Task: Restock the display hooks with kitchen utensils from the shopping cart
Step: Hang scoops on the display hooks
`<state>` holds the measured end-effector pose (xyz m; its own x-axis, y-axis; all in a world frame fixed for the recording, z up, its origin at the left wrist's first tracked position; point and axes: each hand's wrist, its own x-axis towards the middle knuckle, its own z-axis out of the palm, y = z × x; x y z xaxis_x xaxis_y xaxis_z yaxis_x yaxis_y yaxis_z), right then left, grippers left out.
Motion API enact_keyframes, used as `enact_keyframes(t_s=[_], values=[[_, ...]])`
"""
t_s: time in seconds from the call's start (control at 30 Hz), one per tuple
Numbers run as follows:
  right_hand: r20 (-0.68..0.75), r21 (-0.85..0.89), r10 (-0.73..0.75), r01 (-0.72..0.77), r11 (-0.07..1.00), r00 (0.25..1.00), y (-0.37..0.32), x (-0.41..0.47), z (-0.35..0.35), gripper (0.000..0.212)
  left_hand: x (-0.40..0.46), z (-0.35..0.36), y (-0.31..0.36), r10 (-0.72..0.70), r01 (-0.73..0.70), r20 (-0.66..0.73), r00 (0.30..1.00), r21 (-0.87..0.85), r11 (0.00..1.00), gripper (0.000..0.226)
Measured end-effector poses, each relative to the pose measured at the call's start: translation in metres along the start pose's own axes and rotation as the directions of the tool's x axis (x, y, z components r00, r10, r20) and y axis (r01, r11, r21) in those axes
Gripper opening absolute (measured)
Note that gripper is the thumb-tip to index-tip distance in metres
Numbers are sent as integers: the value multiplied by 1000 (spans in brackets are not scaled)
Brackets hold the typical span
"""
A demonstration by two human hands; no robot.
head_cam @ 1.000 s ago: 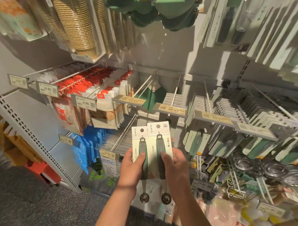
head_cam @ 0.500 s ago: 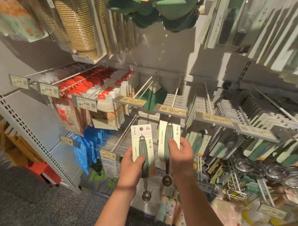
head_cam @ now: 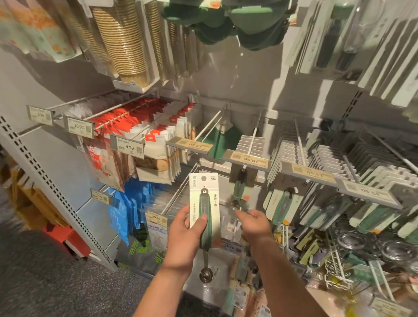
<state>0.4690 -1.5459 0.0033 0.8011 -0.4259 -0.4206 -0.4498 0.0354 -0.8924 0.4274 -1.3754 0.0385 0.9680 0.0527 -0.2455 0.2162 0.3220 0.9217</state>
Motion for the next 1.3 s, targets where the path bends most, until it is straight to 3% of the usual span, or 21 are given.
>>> enact_keyframes(t_s=[0.1,0.2,0.27,0.4,0.53,0.63,0.93,1.3], values=[[124,41,-40,35,999,991,-5,-24,-5,19,1,0,0,-14,14,-6,1000,-2,1000,30],[373,123,-194,158,980,907,-12,-54,-7,28,1,5,1,-2,2,4,1000,21,1000,25],[436,177,-251,191,966,865,-13,-66,-5,37,-2,8,1,-2,1,27,1000,28,1000,26],[330,118,-277,252,961,902,-8,-72,0,43,-10,15,7,-16,19,134,991,-18,1000,27],[236,163,-307,274,948,922,-9,-73,-2,51,-16,17,15,-20,25,256,966,-18,1000,30],[187,203,-354,317,926,916,-9,-71,-8,27,-16,17,16,15,-25,294,956,31,999,35],[48,225,-416,396,890,908,0,-78,-13,17,-17,20,17,5,-21,309,951,47,999,36],[-102,223,-334,349,910,937,-28,-55,-3,18,-17,21,16,-51,49,247,968,13,999,59]])
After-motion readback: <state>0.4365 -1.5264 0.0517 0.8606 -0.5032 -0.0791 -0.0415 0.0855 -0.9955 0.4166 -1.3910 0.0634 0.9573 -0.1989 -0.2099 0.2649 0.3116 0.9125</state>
